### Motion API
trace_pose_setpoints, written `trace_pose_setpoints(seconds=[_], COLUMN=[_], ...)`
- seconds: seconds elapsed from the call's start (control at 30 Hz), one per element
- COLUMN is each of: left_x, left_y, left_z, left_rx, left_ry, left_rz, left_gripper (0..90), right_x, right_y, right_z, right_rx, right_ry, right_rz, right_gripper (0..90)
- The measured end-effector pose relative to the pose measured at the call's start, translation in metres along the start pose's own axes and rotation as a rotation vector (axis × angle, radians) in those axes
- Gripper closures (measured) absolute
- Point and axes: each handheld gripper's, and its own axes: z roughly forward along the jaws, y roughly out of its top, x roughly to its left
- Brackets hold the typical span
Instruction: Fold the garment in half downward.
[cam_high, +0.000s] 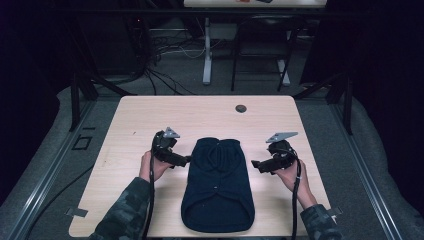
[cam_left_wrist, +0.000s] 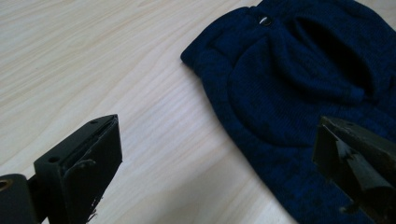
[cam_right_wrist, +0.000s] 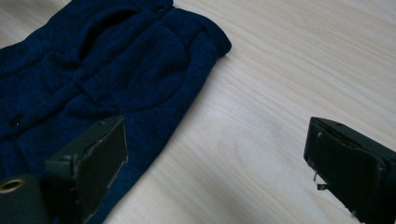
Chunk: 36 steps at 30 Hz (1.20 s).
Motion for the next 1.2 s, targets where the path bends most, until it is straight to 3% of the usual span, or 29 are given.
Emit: trace_pose_setpoints(seconds=[0.23, 0.7, 0.83, 1.07, 1.2], left_x=[0.001, 0.003, 0.005, 0.01, 0.013], left_y=[0.014, 0.032, 0.034, 0.037, 0.039], left_z=[0.014, 0.043, 0.052, 0.069, 0.076], left_rx=[0.02, 0.061, 0.074, 0.1, 0.105], left_ry=[-0.019, -0.01, -0.009, 0.006, 0.006], left_rz=[0.005, 0.017, 0.003, -0.027, -0.045], left_gripper=[2.0, 5.2, 5.9, 8.9, 11.6], right_x=[-0.001, -0.004, -0.004, -0.003, -0.004], right_y=[0.014, 0.037, 0.041, 0.054, 0.061], right_z=[0.014, 0.044, 0.056, 0.073, 0.084], right_rx=[0.016, 0.046, 0.057, 0.079, 0.077], right_ry=[0.023, 0.04, 0.048, 0.047, 0.048], right_rz=[-0.009, -0.007, -0.001, -0.002, 0.024], right_gripper=[5.7, 11.4, 14.3, 26.3, 34.5])
